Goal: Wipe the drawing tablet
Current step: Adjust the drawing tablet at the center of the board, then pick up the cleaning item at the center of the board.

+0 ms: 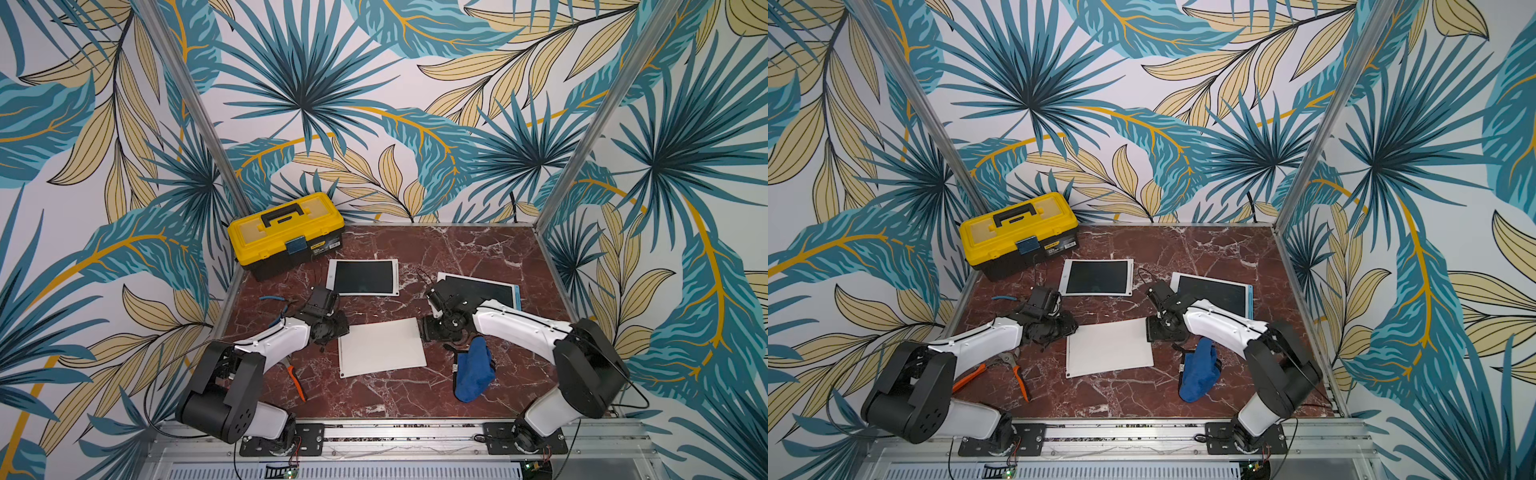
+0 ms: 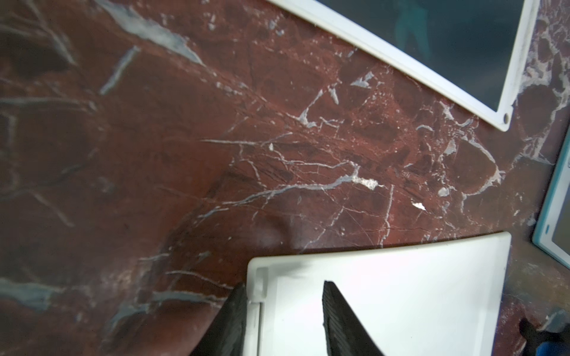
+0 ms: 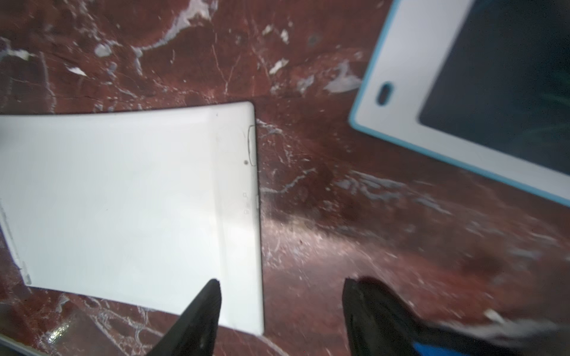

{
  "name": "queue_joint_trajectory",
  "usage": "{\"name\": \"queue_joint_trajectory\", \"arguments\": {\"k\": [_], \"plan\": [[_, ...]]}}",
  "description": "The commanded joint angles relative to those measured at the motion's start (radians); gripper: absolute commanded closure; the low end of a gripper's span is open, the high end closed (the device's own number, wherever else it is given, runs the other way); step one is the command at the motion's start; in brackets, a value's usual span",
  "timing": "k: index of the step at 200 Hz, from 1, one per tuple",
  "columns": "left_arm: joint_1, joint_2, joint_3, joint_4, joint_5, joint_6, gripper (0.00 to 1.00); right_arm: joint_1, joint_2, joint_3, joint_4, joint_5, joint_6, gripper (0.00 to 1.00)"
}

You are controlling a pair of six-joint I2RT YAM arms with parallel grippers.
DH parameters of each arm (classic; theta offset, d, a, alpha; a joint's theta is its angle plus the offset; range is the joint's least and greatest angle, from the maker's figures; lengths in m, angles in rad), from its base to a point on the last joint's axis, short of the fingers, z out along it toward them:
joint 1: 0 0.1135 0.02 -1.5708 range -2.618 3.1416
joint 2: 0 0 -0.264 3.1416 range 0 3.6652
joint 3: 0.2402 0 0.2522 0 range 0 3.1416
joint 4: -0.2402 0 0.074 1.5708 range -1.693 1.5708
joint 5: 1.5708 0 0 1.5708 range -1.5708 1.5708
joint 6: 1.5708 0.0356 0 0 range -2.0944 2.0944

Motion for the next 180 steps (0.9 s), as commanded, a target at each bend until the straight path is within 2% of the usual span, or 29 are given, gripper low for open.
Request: {"name": "queue_joint_trajectory", "arguments": {"k": [1, 38, 58, 78, 100, 126, 151, 180], "plan": [[0.01, -0.052, -0.026, 0.001, -0.001, 0.02, 0.57, 0.002, -0.188, 0.003, -0.195, 0.155, 0.029, 0.29], [0.012, -0.072, -0.038, 0.001, 0.006, 0.018, 0.57, 0.0, -0.485, -0.066, -0.416, 0.228, 0.144, 0.25], [0.012, -0.072, -0.036, 0.001, 0.008, 0.018, 0.57, 0.001, -0.534, -0.054, -0.625, 0.299, 0.271, 0.25], [0.012, -0.071, -0.034, 0.001, 0.011, 0.023, 0.57, 0.001, -0.552, -0.052, -0.759, 0.276, 0.378, 0.23], [0.012, -0.074, -0.033, 0.001, 0.012, 0.027, 0.57, 0.003, -0.651, -0.128, -0.711, 0.165, 0.396, 0.21], [0.012, -0.084, -0.035, 0.001, 0.019, 0.023, 0.57, 0.003, -0.772, -0.245, -0.624, 0.112, 0.417, 0.2], [0.012, -0.099, -0.045, 0.001, 0.023, 0.019, 0.57, 0.001, -0.743, -0.326, -0.526, 0.08, 0.409, 0.2], [0.012, -0.109, -0.055, 0.001, 0.03, 0.017, 0.57, 0.002, -0.651, -0.348, -0.421, 0.084, 0.384, 0.2]]}}
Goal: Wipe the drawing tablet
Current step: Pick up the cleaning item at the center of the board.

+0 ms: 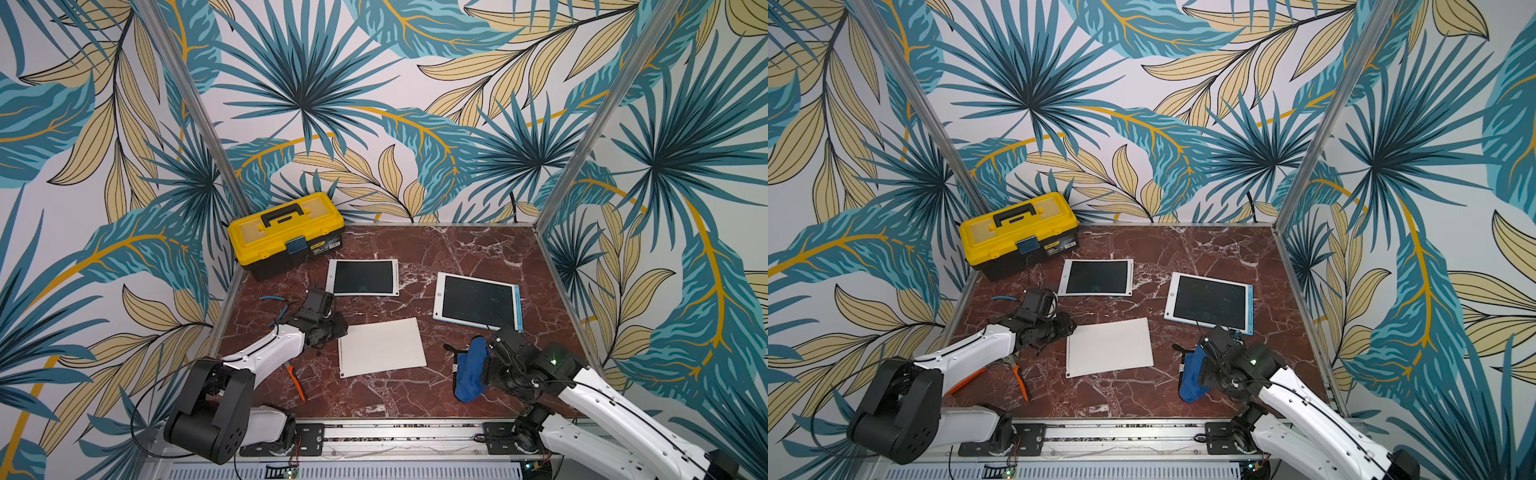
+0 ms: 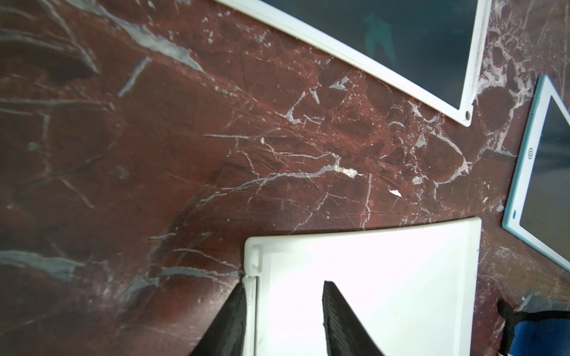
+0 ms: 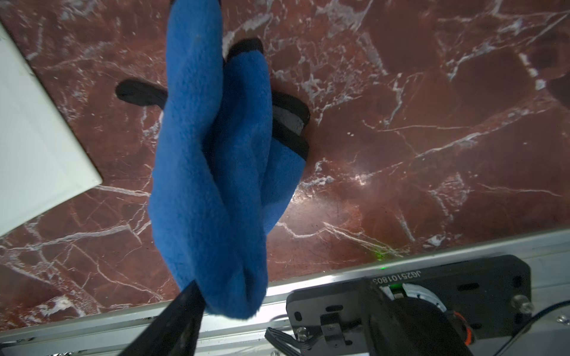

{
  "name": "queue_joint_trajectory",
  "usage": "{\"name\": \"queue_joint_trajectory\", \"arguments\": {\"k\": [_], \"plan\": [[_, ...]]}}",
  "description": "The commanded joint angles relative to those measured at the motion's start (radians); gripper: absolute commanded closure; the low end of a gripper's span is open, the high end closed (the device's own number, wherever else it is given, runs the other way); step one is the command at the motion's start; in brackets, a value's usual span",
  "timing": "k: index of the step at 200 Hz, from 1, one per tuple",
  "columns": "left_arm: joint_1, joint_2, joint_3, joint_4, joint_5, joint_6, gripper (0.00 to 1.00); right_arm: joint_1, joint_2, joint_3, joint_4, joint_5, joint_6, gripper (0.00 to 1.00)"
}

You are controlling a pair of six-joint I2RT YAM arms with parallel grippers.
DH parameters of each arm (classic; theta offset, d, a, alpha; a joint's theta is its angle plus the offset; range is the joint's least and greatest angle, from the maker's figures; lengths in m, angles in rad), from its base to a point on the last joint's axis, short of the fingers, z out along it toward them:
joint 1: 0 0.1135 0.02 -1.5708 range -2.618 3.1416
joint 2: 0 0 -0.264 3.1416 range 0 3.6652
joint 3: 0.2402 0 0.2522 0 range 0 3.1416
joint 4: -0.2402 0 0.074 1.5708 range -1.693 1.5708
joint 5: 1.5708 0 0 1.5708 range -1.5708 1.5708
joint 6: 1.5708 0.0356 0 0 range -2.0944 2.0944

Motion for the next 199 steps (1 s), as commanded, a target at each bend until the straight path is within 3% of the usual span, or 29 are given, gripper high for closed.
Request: {"name": "queue_joint_trajectory", "arguments": {"k": [1, 43, 110, 141, 199], "plan": [[0.007, -0.022, -0.018, 0.0, 0.015, 0.006, 0.57, 0.002, 0.057, -0.021, 0.121, -0.015, -0.003, 0.2], [0.007, -0.048, -0.052, 0.0, 0.023, -0.005, 0.57, -0.001, 0.144, 0.014, 0.193, -0.023, -0.02, 0.2], [0.007, -0.05, -0.065, 0.0, 0.028, -0.008, 0.57, -0.004, 0.1, 0.072, 0.189, -0.017, -0.054, 0.21], [0.007, -0.048, -0.054, 0.0, 0.033, -0.01, 0.57, -0.005, 0.164, 0.065, 0.169, -0.034, -0.042, 0.21], [0.007, -0.046, -0.051, 0.0, 0.044, -0.01, 0.57, -0.023, 0.295, 0.028, 0.298, -0.089, -0.067, 0.22]]}}
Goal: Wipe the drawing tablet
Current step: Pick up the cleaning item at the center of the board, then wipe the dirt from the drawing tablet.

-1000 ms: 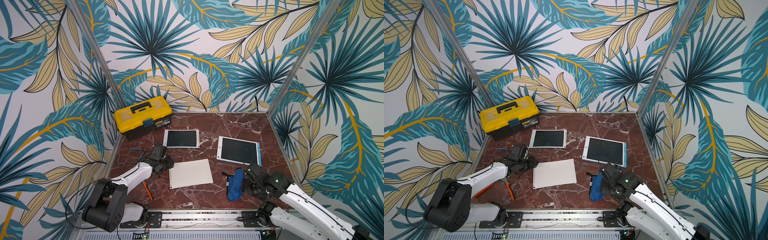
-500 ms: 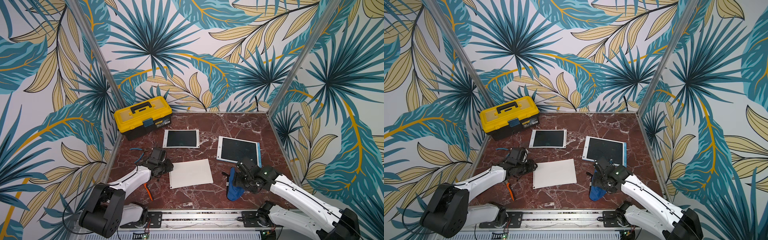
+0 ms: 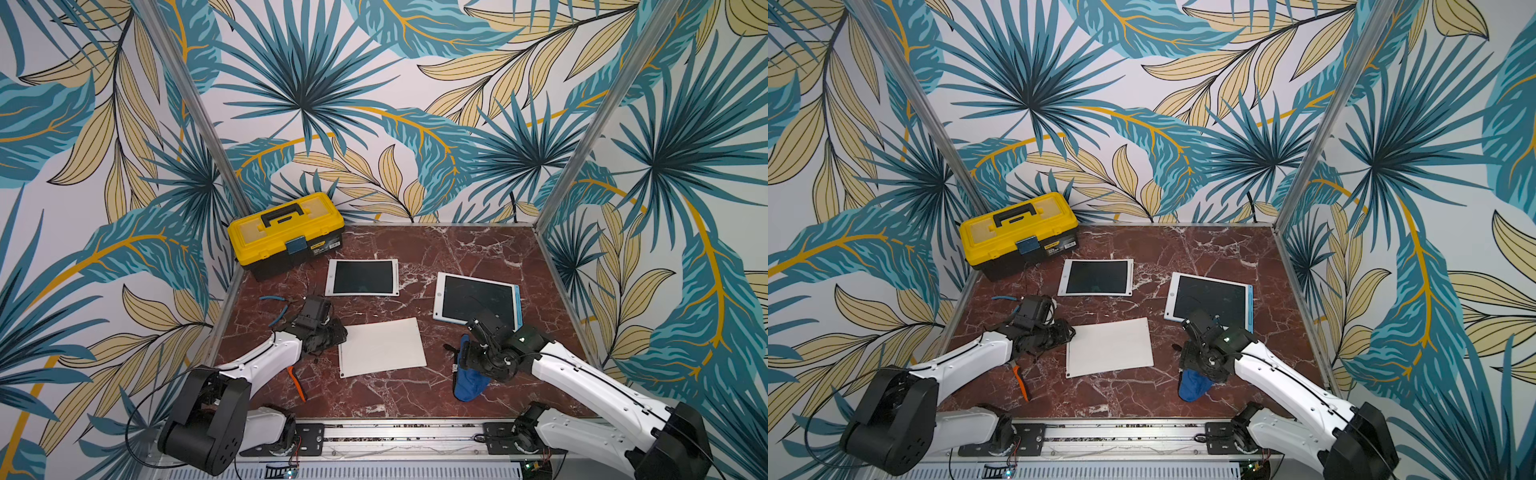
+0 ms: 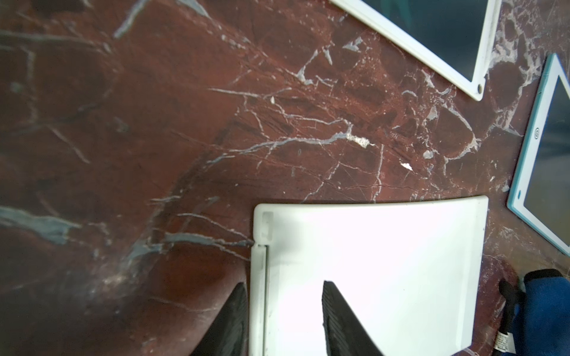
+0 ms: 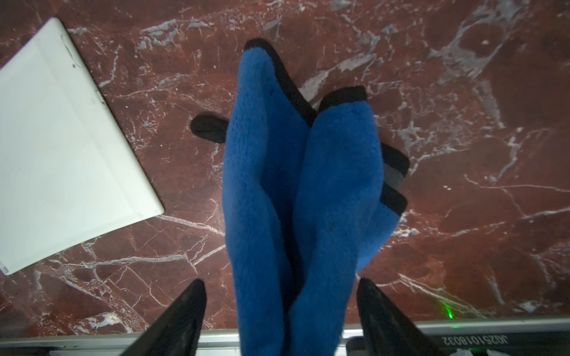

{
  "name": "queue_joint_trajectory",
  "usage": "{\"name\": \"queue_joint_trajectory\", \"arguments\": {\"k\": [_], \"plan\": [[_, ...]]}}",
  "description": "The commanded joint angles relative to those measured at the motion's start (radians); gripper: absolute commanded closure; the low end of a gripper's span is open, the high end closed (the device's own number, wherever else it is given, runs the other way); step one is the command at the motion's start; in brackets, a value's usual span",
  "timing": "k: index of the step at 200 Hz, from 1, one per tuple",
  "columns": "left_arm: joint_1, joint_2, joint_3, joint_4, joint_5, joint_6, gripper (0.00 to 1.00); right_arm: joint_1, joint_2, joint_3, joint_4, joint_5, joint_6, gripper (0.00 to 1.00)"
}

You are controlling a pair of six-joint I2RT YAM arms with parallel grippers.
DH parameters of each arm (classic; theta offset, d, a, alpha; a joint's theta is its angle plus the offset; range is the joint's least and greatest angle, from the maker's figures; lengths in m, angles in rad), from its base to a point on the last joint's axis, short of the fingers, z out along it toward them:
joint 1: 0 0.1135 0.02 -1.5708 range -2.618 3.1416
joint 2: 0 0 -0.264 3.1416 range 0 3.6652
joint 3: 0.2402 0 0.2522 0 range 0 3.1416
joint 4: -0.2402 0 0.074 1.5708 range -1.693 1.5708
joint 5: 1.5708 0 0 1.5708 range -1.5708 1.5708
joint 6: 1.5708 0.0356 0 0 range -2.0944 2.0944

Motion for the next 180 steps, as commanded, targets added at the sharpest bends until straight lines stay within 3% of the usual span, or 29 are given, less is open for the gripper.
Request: {"name": "queue_joint_trajectory", "arguments": {"k": [1, 46, 54, 74, 86, 121, 148, 180], "plan": [[0.006, -0.001, 0.011, 0.0, 0.01, -0.003, 0.57, -0.011, 0.055, -0.025, 0.061, -0.032, -0.025, 0.22], [0.002, 0.005, -0.007, 0.0, 0.016, -0.012, 0.57, -0.02, 0.11, -0.05, 0.111, -0.046, -0.028, 0.35], [-0.003, 0.015, -0.009, 0.0, 0.012, -0.011, 0.57, -0.021, 0.107, -0.048, 0.119, -0.047, -0.035, 0.46], [-0.015, 0.041, -0.009, 0.0, 0.015, -0.009, 0.57, -0.026, 0.11, -0.004, 0.119, -0.042, -0.088, 0.86], [-0.021, 0.041, -0.012, 0.0, 0.016, -0.011, 0.58, -0.026, 0.115, 0.062, 0.085, -0.031, -0.139, 0.99], [-0.022, -0.023, -0.053, 0.0, 0.043, -0.018, 0.58, -0.025, 0.119, 0.277, 0.053, 0.006, -0.342, 1.0], [-0.022, -0.067, -0.092, 0.0, 0.05, -0.033, 0.58, -0.024, 0.279, 0.455, -0.008, 0.031, -0.427, 1.0], [-0.022, -0.068, -0.095, 0.0, 0.055, -0.051, 0.61, -0.017, 0.431, 0.529, 0.036, -0.021, -0.451, 0.99]]}}
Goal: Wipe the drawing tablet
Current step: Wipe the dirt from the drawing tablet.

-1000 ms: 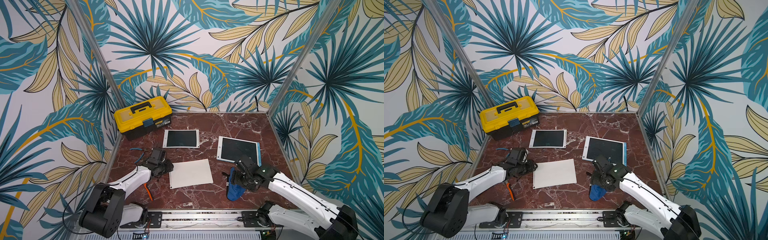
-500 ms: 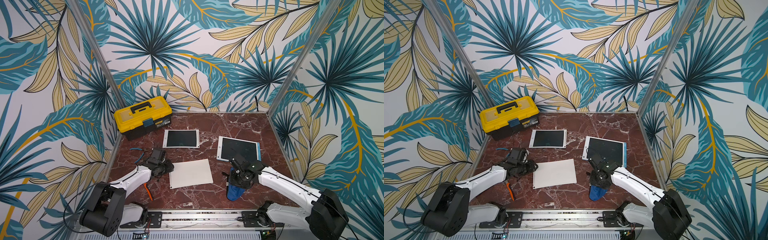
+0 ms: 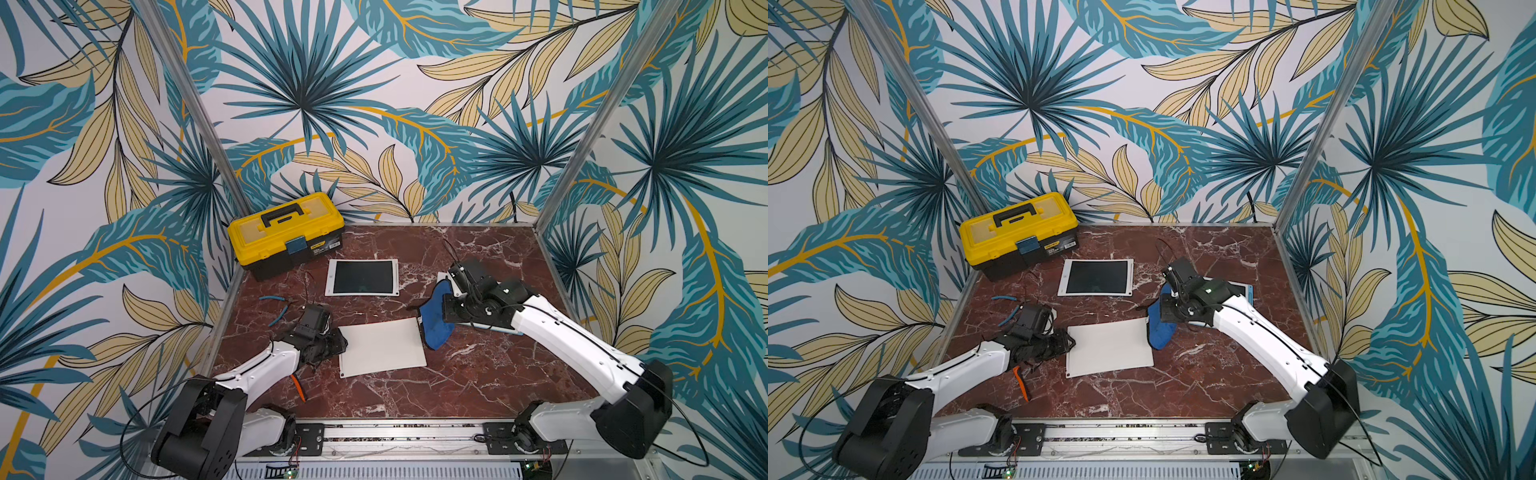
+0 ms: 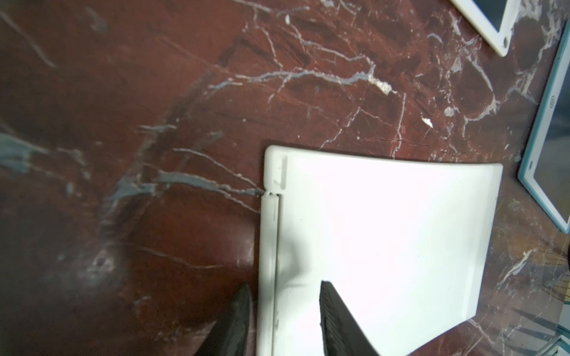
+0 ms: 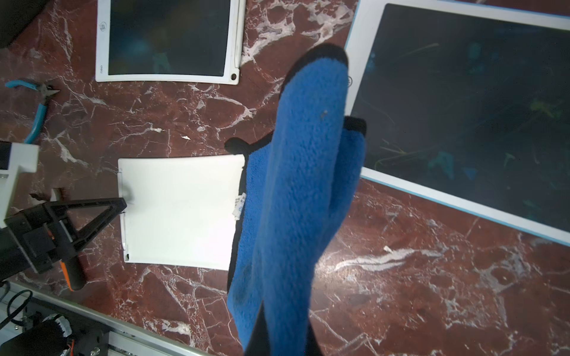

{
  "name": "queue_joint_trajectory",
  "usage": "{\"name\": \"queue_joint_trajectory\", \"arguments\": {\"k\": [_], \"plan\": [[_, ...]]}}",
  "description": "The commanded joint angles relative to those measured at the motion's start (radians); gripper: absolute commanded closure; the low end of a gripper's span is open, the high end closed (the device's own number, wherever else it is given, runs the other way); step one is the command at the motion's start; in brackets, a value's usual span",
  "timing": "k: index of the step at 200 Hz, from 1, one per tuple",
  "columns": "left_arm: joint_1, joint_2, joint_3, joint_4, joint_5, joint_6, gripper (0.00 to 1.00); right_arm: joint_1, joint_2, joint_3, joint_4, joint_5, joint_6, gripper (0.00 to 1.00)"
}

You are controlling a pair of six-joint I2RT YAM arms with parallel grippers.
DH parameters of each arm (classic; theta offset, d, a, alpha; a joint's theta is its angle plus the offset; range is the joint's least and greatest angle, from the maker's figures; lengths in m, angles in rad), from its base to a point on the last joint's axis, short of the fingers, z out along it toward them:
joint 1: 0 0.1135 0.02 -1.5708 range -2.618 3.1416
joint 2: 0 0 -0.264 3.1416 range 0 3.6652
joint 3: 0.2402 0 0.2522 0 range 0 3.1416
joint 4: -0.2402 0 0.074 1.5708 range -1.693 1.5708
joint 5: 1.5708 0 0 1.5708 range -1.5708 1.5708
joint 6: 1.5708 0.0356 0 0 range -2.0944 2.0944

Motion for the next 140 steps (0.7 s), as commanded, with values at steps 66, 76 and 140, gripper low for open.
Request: {"name": "queue_joint_trajectory", "arguments": {"k": [66, 76, 140], "plan": [[-0.003, 0.049, 0.026, -0.001, 0.01, -0.009, 0.6, 0.054, 0.253, 0.083, -0.007, -0.016, -0.142, 0.97], [-0.002, 0.058, 0.028, -0.001, 0.004, -0.009, 0.6, 0.067, 0.3, 0.071, 0.042, -0.079, -0.128, 0.96], [-0.001, 0.069, 0.024, 0.044, 0.0, -0.014, 0.6, 0.118, 0.496, -0.043, 0.494, -0.414, 0.076, 0.94]]}}
